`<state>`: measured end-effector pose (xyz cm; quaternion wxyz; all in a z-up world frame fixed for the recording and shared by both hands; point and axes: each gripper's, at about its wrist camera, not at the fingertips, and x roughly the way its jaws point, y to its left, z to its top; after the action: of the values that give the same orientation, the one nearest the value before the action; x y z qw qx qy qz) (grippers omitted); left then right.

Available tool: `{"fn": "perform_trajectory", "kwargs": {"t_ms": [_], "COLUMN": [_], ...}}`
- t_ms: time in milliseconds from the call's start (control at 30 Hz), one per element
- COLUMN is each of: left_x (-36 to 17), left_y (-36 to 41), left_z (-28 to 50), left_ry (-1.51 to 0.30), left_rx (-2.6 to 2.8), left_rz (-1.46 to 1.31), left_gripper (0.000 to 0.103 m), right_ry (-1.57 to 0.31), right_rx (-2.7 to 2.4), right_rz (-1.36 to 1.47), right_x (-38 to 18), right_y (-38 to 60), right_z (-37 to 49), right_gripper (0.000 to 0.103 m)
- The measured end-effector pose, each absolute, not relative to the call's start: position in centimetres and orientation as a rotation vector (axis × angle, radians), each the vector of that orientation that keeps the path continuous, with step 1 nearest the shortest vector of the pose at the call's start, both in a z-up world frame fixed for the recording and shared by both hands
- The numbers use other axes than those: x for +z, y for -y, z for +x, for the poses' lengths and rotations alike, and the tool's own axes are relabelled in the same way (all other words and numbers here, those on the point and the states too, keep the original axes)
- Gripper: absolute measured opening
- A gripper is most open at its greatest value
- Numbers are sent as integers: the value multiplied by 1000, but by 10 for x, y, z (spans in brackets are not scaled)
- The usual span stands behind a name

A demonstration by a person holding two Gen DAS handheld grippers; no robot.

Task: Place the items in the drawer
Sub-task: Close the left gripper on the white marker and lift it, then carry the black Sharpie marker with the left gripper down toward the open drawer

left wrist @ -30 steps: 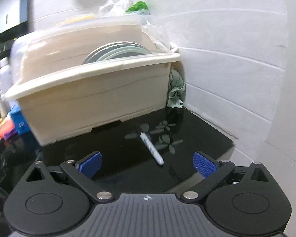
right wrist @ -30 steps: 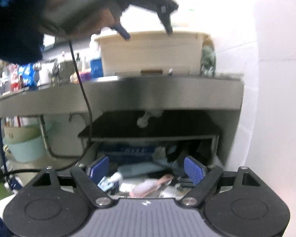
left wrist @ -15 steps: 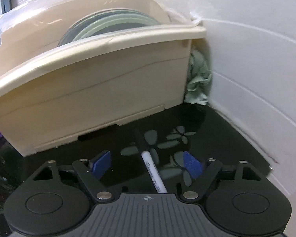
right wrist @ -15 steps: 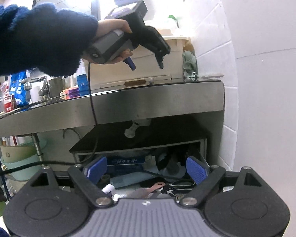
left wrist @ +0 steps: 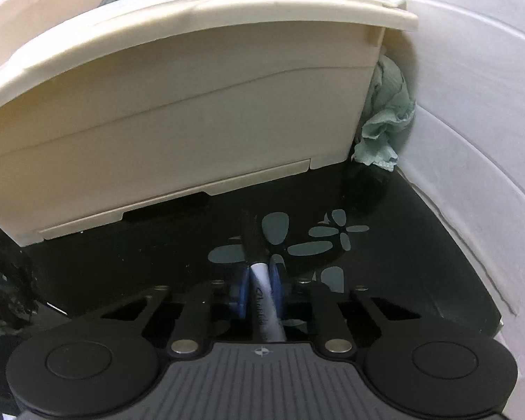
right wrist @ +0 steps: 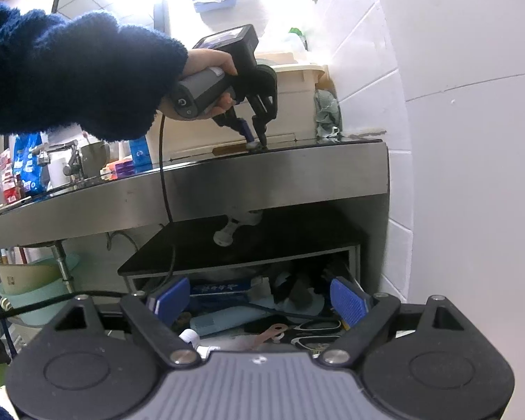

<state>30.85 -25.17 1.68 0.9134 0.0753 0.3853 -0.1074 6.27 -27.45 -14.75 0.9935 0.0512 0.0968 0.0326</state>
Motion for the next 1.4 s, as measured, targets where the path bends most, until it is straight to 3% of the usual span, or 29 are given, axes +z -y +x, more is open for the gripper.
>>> {"fn": "perform_trajectory", "kwargs": {"t_ms": [700, 1400], "left_x": [48, 8], "left_y": [172, 70], "left_z": [238, 85], "left_ry": [-587, -398], "left_rx": [-352, -450], "left_rz": [101, 44], "left_gripper": [11, 11], "right_ry": [-184, -138], "right_rx": [88, 421], "right_rz": [138, 477], "right_x": [-122, -54], "right_y": [290, 297], "right_z": [79, 127], "right_gripper": [88, 88]}}
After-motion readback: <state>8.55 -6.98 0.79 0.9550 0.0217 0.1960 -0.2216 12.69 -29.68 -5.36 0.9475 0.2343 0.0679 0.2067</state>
